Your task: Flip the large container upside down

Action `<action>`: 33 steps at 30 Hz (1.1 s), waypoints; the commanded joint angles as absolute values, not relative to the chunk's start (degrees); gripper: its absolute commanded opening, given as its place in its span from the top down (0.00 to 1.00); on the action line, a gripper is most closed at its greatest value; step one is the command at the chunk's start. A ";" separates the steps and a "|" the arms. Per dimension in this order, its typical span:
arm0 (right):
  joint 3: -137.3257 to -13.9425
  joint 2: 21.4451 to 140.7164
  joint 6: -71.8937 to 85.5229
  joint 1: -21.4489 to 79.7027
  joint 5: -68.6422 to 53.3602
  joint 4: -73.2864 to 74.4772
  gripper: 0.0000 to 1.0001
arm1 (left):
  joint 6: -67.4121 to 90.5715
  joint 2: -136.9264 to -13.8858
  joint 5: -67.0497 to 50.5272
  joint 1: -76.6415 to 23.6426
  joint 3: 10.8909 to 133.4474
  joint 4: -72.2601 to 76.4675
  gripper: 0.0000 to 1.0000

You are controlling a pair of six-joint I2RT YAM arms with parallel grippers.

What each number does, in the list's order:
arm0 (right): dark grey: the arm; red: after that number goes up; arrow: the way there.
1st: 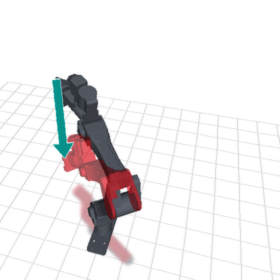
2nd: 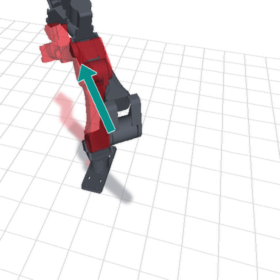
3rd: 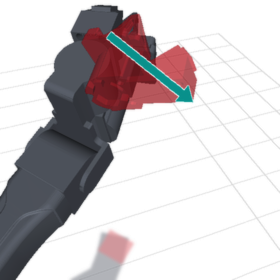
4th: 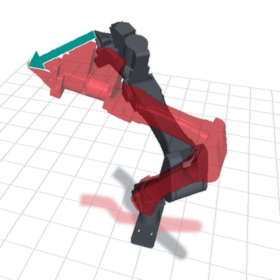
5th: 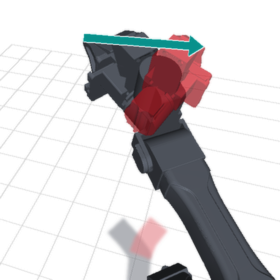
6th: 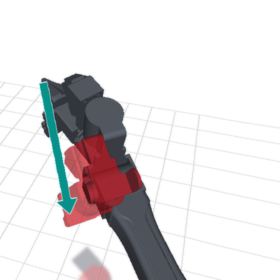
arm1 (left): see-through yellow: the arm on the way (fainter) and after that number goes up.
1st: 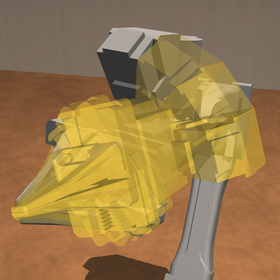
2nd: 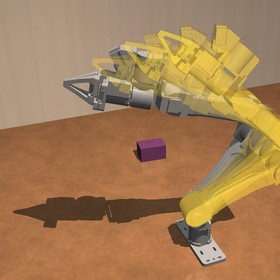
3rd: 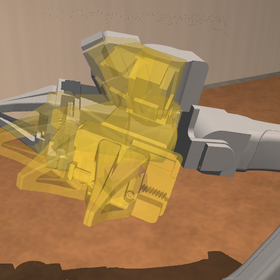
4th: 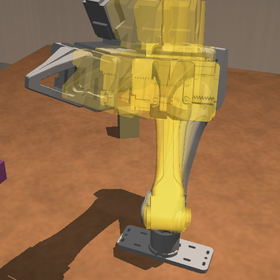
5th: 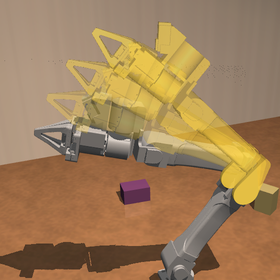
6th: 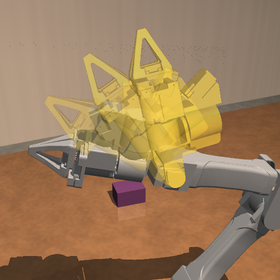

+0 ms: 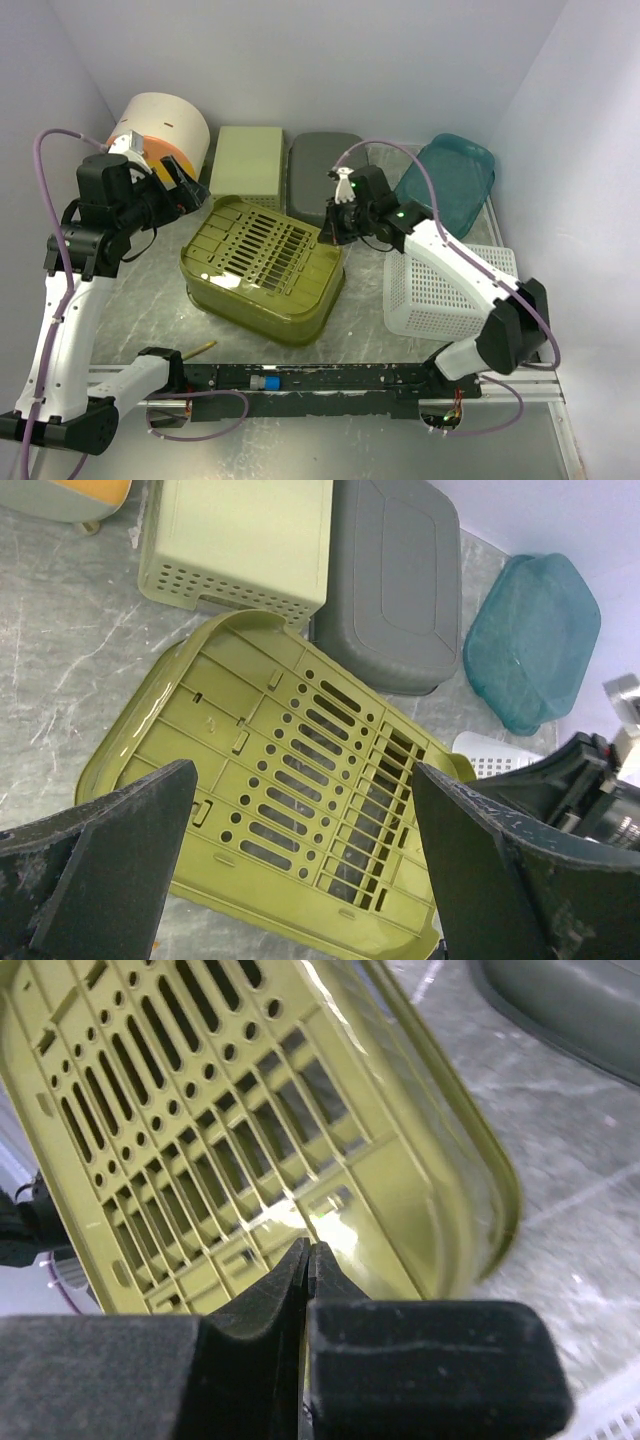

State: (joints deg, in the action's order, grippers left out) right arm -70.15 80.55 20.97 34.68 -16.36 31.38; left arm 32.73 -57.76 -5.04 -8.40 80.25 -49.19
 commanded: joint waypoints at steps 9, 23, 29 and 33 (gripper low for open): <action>-81.72 85.91 19.62 41.37 -0.44 33.37 0.35 | 29.80 -56.09 -4.32 -8.41 80.56 -49.20 0.01; -62.61 60.37 34.95 38.28 52.01 35.93 0.00 | 25.37 -56.39 -30.59 -8.44 67.31 -34.42 0.01; -64.84 63.01 41.89 38.23 57.70 43.09 0.00 | 23.37 -53.04 -22.75 -8.44 63.73 -32.02 0.01; -67.08 66.75 44.17 38.25 57.74 47.60 0.00 | 22.77 -52.00 -21.96 -8.44 62.41 -30.98 0.01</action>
State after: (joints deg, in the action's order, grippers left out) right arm -64.45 63.86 39.40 38.33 53.36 42.15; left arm 24.56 -53.95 -23.62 -8.40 63.22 -35.75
